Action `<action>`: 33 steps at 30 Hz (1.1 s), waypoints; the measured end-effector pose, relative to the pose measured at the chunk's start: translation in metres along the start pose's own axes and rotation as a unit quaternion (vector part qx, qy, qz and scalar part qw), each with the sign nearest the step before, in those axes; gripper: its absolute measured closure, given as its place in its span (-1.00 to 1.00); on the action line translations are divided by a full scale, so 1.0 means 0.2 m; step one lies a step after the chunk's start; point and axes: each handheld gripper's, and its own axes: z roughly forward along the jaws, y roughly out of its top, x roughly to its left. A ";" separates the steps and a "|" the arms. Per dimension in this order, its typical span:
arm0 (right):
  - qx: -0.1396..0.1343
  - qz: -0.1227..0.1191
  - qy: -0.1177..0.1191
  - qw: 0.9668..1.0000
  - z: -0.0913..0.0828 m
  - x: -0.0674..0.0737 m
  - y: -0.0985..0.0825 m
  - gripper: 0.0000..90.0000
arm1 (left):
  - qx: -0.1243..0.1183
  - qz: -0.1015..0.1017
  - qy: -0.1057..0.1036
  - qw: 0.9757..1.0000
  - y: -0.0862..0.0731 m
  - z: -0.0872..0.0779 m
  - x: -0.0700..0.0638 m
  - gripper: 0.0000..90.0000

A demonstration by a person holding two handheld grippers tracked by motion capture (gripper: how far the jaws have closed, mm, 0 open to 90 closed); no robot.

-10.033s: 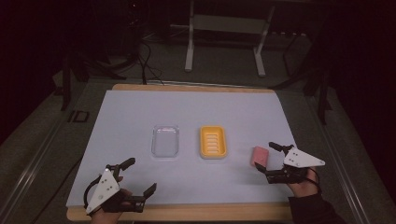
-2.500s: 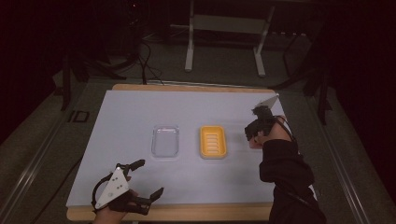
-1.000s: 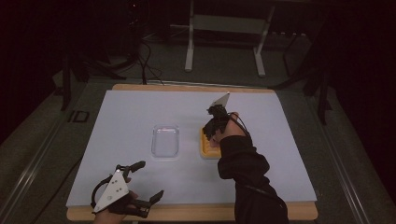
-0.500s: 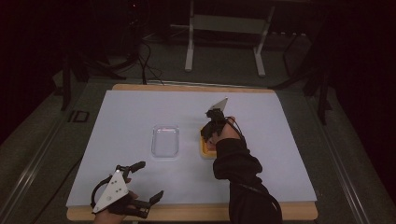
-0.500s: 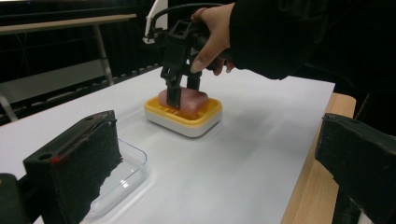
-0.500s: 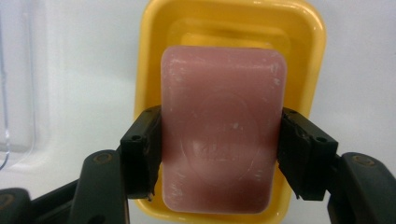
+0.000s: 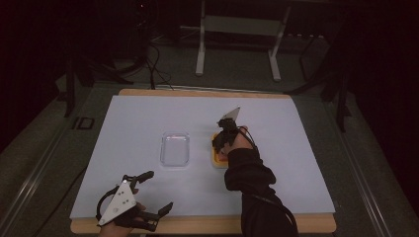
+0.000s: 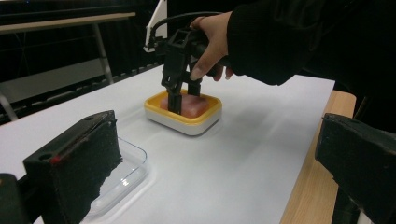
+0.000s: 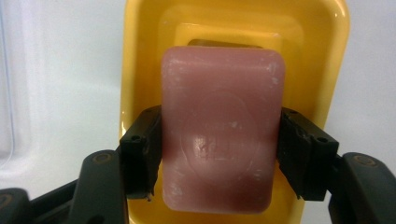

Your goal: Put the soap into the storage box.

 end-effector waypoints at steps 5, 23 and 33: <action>-0.008 -0.005 0.004 1.000 -0.05 0.00 0.01 -0.21 | 0.003 0.000 0.000 1.000 0.00 0.00 0.00 -0.99; -0.048 -0.106 0.043 0.992 -0.21 -0.06 -0.04 -0.69 | 0.011 -0.002 0.012 1.000 -0.02 -0.02 0.00 -0.99; -0.142 -0.181 0.053 0.972 -0.28 -0.14 -0.10 -0.69 | 0.018 -0.005 0.035 0.999 -0.03 -0.07 -0.01 -0.99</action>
